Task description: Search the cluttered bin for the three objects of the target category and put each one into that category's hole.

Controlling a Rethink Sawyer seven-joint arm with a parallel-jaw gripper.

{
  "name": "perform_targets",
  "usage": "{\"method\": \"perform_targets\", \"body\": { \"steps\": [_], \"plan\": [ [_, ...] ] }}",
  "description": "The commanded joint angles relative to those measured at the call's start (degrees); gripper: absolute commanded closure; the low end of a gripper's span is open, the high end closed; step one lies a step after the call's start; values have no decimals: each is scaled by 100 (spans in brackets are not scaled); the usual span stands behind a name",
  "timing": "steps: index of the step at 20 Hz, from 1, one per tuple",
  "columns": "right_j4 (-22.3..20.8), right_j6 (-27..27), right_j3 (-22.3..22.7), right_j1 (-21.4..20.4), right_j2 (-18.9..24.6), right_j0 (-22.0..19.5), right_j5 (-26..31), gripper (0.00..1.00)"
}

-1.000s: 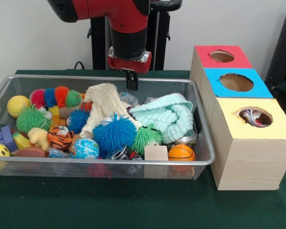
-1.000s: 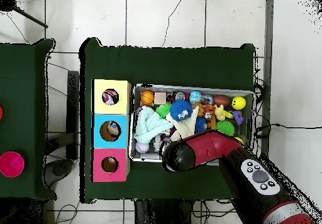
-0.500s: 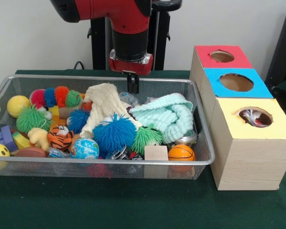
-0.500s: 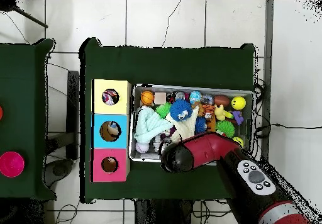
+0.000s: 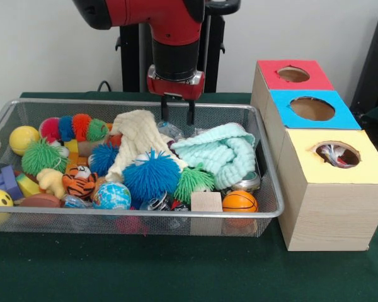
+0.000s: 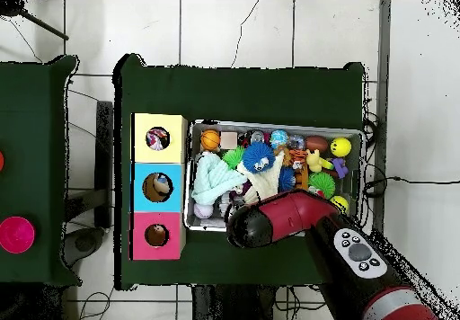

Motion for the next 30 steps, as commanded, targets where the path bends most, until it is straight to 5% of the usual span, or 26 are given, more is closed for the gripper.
{"method": "perform_targets", "body": {
  "steps": [1, 13, 26, 30],
  "plan": [
    [0, -242, -447, 323, -95, -89, -66, 0],
    [-56, -895, -884, 610, 201, -400, 85, 0],
    [-482, -1301, -2092, 1891, 347, -549, -201, 0],
    [-724, -909, -2413, 2211, 237, -355, -551, 0]
  ]
}}
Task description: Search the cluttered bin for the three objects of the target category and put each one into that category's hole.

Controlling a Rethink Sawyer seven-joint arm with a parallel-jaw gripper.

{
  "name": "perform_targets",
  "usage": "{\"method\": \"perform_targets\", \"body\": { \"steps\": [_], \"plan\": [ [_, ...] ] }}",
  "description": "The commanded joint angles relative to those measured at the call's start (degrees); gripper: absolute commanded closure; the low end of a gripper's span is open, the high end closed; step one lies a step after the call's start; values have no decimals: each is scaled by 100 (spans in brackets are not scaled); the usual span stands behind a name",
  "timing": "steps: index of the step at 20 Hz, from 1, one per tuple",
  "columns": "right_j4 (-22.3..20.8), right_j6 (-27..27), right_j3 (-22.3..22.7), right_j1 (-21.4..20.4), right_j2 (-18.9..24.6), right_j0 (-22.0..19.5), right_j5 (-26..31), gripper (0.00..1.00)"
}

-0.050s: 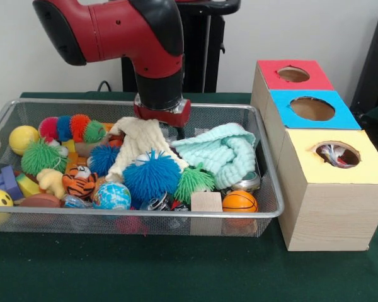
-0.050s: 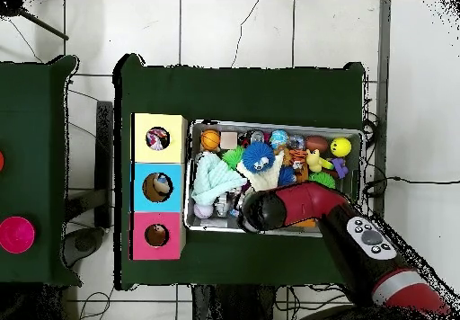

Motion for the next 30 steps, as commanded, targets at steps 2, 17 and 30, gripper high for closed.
{"method": "perform_targets", "body": {
  "steps": [2, 17, 30],
  "plan": [
    [-757, -702, -1623, 1296, 3, 171, -806, 0],
    [-438, -47, -1069, 781, -230, 441, -435, 100],
    [116, 242, -282, -61, -250, 279, -249, 0]
  ]
}}
